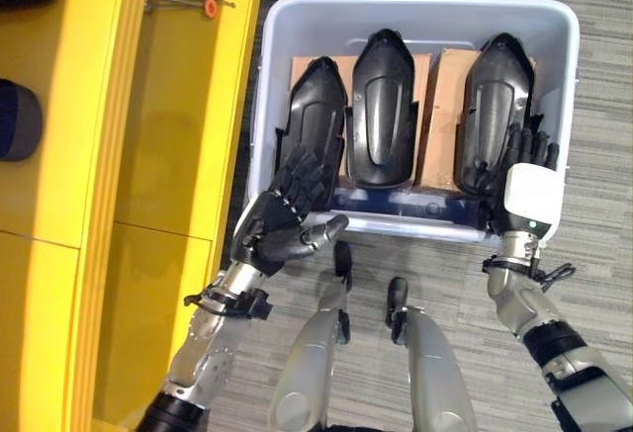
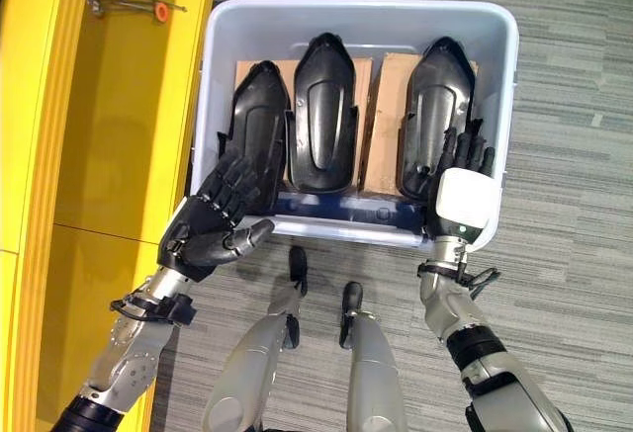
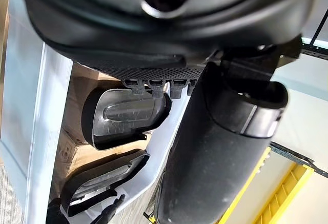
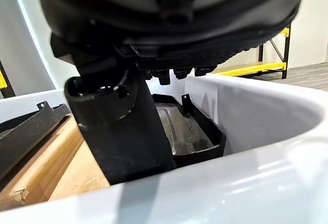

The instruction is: Move parts from the plastic box to the shelf.

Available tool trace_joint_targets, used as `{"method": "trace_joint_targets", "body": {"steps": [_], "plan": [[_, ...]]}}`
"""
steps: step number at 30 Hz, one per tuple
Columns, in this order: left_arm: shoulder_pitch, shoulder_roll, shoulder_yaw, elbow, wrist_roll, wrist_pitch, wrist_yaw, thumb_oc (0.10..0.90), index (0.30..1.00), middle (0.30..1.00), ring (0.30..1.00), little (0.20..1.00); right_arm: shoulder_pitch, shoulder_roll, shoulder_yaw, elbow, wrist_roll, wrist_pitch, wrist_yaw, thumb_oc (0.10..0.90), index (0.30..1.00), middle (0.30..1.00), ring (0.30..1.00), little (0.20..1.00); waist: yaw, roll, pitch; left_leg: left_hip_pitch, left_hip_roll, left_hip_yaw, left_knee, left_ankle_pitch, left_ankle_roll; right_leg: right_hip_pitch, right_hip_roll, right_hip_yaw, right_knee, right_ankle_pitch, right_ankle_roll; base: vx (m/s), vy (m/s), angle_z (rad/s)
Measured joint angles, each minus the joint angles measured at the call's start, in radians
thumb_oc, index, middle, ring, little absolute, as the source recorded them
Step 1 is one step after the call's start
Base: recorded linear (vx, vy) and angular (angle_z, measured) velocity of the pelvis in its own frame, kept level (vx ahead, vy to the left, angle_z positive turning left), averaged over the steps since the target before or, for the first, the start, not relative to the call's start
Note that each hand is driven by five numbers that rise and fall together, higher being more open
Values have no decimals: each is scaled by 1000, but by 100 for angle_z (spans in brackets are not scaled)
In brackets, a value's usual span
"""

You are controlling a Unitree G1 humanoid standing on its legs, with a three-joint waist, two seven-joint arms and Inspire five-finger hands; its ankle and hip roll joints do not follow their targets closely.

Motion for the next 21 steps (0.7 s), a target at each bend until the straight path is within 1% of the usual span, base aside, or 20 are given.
{"method": "trace_joint_targets", "body": {"steps": [4, 5, 7, 12, 17, 18, 19, 20, 21], "plan": [[0, 0, -1, 0, 0, 0, 0, 900, 1000, 1000, 1000, 1000, -10, -6, 15, 0, -20, 17, 25, 900, 1000, 1000, 1000, 1000, 0, 0, 0, 0, 0, -1, 0, 0, -1, -1, 0, 0, 1, 0, 0, 0, 0, 0], [-1, 0, -2, 0, 0, 0, 0, 900, 1000, 1000, 1000, 1000, -18, -16, 35, 0, -30, 23, 39, 900, 1000, 1000, 1000, 1000, 0, 0, 0, 0, 0, 0, 0, 1, -1, -1, 0, 0, 1, 0, -1, 0, 0, 0], [-4, 0, -2, 0, 0, 0, -1, 900, 1000, 1000, 1000, 1000, -22, -26, 51, 0, -63, 24, 54, 900, 1000, 1000, 1000, 1000, 2, 0, 0, 0, 0, -1, 0, 1, -2, -1, 0, -1, 1, 0, -1, 0, 0, 0], [-6, 0, -2, 2, 0, 0, -1, 900, 1000, 1000, 1000, 1000, -41, -27, 75, 32, -88, 19, 70, 900, 1000, 1000, 1000, 1000, 10, 0, 0, 0, 1, -3, 0, 2, -2, 0, 0, -3, 1, 0, -1, 0, 0, 0], [-6, 0, -1, 7, 0, 0, -1, 900, 1000, 1000, 1000, 1000, -51, -26, 79, 50, -83, 21, 83, 900, 1000, 1000, 1000, 1000, 12, 0, 0, -1, 1, -5, 0, 2, -3, 0, 0, -6, 1, 0, -1, 0, 0, 0], [-6, 0, -2, 7, 1, 0, -2, 900, 1000, 1000, 1000, 1000, -60, -26, 82, 63, -74, 21, 90, 763, 808, 808, 808, 808, 12, 0, 0, -1, 1, -5, 0, 3, -3, 0, 0, -6, 2, 0, -1, 0, 0, 0], [-6, 0, -2, 7, 1, 0, -2, 900, 1000, 1000, 1000, 1000, -59, -23, 86, 76, -65, 23, 100, 686, 701, 701, 701, 701, 12, 1, 0, -1, 1, -5, 0, 3, -3, -1, 0, -8, 3, 0, -1, 22, -34, 2], [-6, 0, -2, 7, 1, 0, -2, 900, 1000, 1000, 1000, 1000, -65, -19, 90, 86, -54, 27, 113, 400, 300, 300, 300, 300, 13, 1, 0, -1, 1, -6, 0, 3, -3, -1, -1, -9, 4, -1, -2, 0, 0, 0], [-7, 0, -2, 9, 1, 0, -2, 900, 1000, 1000, 1000, 1000, -80, -19, 94, 105, -21, 25, 136, 400, 300, 300, 300, 300, 12, 1, -1, -1, 1, -6, 0, 3, -4, -1, -1, -9, 4, -2, -3, 0, 0, 0]]}}
